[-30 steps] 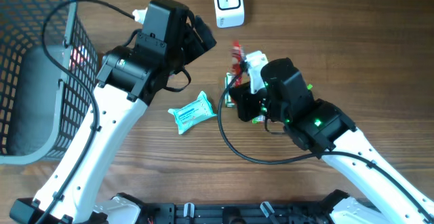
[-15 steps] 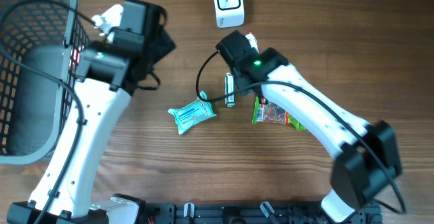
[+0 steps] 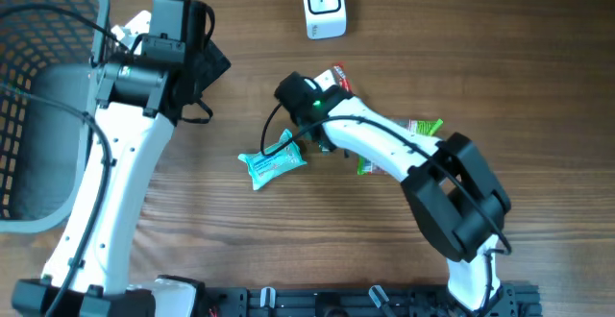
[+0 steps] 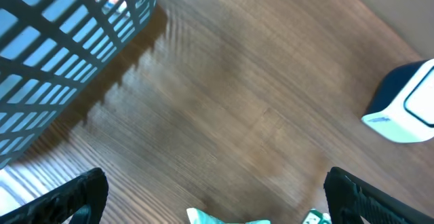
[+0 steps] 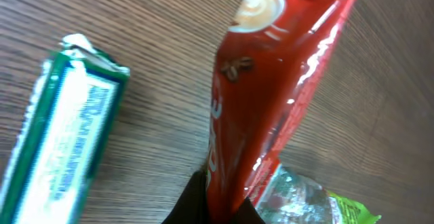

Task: Scan the item barcode
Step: 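Take the red sachet with the right gripper and set it beside the Haribo bag, then reach the left gripper down into the basket toward the red snack bag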

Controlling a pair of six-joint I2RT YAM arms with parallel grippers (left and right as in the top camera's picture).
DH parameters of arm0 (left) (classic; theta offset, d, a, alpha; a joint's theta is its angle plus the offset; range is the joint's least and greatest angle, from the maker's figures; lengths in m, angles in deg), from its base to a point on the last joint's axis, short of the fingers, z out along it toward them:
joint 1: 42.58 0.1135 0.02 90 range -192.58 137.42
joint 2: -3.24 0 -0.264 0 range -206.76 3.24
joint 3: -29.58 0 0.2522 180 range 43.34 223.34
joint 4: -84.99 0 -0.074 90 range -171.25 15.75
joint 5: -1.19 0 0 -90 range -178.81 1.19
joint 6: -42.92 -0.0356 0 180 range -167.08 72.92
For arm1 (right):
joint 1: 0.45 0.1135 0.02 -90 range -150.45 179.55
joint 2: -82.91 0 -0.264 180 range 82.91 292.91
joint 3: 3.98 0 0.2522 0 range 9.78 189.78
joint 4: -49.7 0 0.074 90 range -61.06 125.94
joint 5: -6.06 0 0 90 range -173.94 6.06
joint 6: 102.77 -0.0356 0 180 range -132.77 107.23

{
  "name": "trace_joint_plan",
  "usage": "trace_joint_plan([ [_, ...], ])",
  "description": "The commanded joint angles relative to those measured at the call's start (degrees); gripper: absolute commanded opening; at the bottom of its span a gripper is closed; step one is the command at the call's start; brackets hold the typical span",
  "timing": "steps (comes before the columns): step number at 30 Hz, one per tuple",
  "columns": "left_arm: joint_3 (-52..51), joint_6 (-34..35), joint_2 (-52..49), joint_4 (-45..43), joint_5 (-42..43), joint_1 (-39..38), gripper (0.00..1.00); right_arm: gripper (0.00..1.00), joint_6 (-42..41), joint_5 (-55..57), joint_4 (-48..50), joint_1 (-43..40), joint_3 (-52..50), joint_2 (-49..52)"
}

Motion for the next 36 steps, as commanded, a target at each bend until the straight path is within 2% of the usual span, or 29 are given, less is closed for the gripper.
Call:
trace_joint_plan([
  [1, 0.1, -0.8, -2.4, 0.6, 0.5, 0.1, 1.00, 0.16, -2.1, 3.2, 0.1, -0.1, 0.3, 1.0],
  [3, 0.1, -1.3, -2.4, 0.5, 0.5, 0.1, 1.00, 0.48, -1.9, 2.6, -0.4, -0.1, 0.3, 1.0],
  [7, 0.1, -3.6, -2.4, 0.5, 0.5, 0.1, 1.00, 0.63, -1.7, 0.4, -0.9, -0.1, 0.3, 1.0],
  [9, 0.1, -3.9, -2.4, 0.5, 0.6, 0.1, 1.00, 0.64, -1.1, 0.4, -1.1, -0.1, 0.4, 0.9],
  [12, 1.1, -13.8, -2.3, -0.2, 6.3, 0.1, 0.99, 0.64, -0.3, -2.4, -4.7, -1.1, 2.9, -1.9],
  [13, 2.1, -15.3, -2.3, 0.3, 7.4, 0.1, 0.99, 0.64, 0.2, -4.6, -5.7, -1.8, 4.1, -3.2],
  [16, 9.4, -16.0, -2.3, 3.5, 7.8, 1.1, 0.99, 0.66, 2.7, -13.6, -6.6, -5.7, 7.3, -9.3],
  [19, 17.6, -17.1, -2.3, 4.8, 6.8, 5.7, 0.99, 0.77, 2.8, -21.7, -6.8, -12.5, 8.0, -15.3],
  [21, 21.1, -17.0, -2.3, 4.1, 5.4, 11.5, 0.99, 0.99, 2.8, -26.2, -8.3, -17.8, 8.0, -17.2],
  [25, 21.1, -17.0, -3.5, 2.3, 5.5, 24.4, 1.00, 1.00, 2.8, -30.6, -10.1, -24.9, 7.8, -16.9],
  [28, 21.1, -17.0, -7.5, 2.0, 5.6, 32.8, 1.00, 1.00, 2.8, -31.4, -8.0, -27.0, 7.8, -16.9],
  [34, 21.1, -17.1, -16.9, 4.2, 11.1, 39.7, 1.00, 1.00, 2.8, -31.4, -3.3, -27.1, 7.8, -16.9],
  [36, 21.0, -21.9, -20.4, 4.4, 11.2, 39.8, 1.00, 1.00, 2.8, -31.4, -2.0, -27.1, 7.8, -16.9],
])
